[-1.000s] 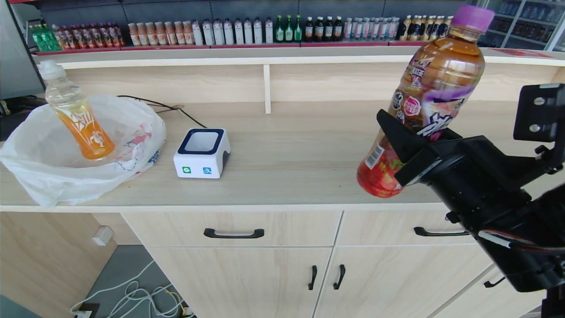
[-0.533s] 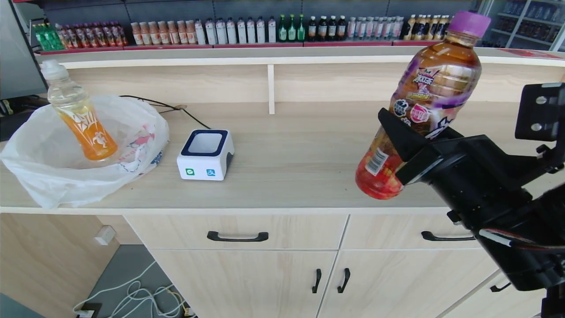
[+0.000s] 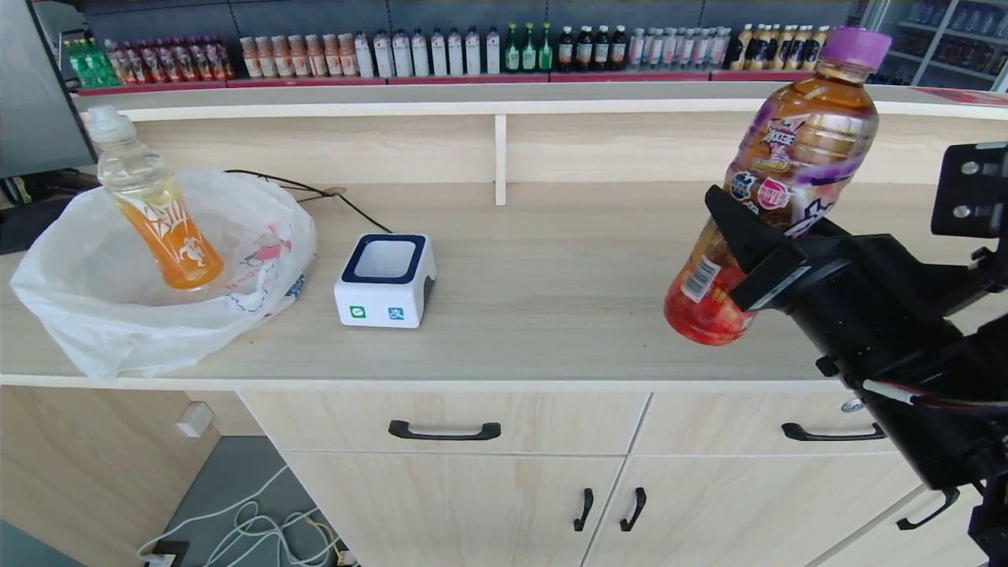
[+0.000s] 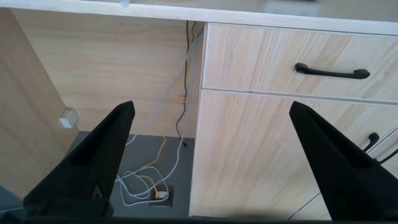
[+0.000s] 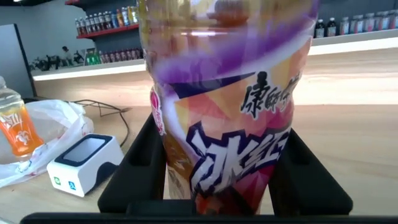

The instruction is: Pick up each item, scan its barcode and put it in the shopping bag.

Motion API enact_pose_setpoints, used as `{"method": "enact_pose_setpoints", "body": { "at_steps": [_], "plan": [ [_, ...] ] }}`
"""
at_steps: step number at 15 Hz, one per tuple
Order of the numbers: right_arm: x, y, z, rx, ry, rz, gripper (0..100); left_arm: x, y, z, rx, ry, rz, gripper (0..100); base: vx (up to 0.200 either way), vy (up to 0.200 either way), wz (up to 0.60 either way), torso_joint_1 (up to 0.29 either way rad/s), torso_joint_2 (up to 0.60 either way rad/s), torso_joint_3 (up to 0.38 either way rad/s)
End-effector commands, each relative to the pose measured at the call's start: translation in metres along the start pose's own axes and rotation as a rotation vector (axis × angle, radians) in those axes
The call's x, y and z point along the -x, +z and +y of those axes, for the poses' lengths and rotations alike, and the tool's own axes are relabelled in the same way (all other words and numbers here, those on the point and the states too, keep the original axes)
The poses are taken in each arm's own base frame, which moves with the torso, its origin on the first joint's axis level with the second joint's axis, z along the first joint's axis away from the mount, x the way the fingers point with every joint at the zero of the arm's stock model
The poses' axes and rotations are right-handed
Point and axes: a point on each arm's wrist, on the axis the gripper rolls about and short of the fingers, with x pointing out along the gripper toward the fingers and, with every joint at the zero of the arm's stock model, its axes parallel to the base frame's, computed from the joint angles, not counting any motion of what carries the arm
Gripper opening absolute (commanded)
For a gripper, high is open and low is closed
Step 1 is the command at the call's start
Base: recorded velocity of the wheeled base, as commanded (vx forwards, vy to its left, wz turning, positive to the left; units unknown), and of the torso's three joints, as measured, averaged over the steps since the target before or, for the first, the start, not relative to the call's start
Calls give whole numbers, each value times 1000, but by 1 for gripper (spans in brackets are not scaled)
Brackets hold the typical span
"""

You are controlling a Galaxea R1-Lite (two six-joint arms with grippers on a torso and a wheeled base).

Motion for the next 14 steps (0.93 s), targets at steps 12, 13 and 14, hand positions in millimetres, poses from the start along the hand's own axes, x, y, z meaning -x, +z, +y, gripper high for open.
{"method": "enact_pose_setpoints", "body": {
  "at_steps": [12,13,14],
  "plan": [
    [11,-12,-7,50,47,59,0,0,0,0,-11,1,-1,100,0,200,0,2,1,1],
    [7,-12,-6,79,49,51,0,0,0,0,-11,1,-1,100,0,200,0,2,7,-2],
    [2,-13,-5,93,48,42,0,0,0,0,-11,1,-1,100,0,200,0,2,2,2]
  ]
}}
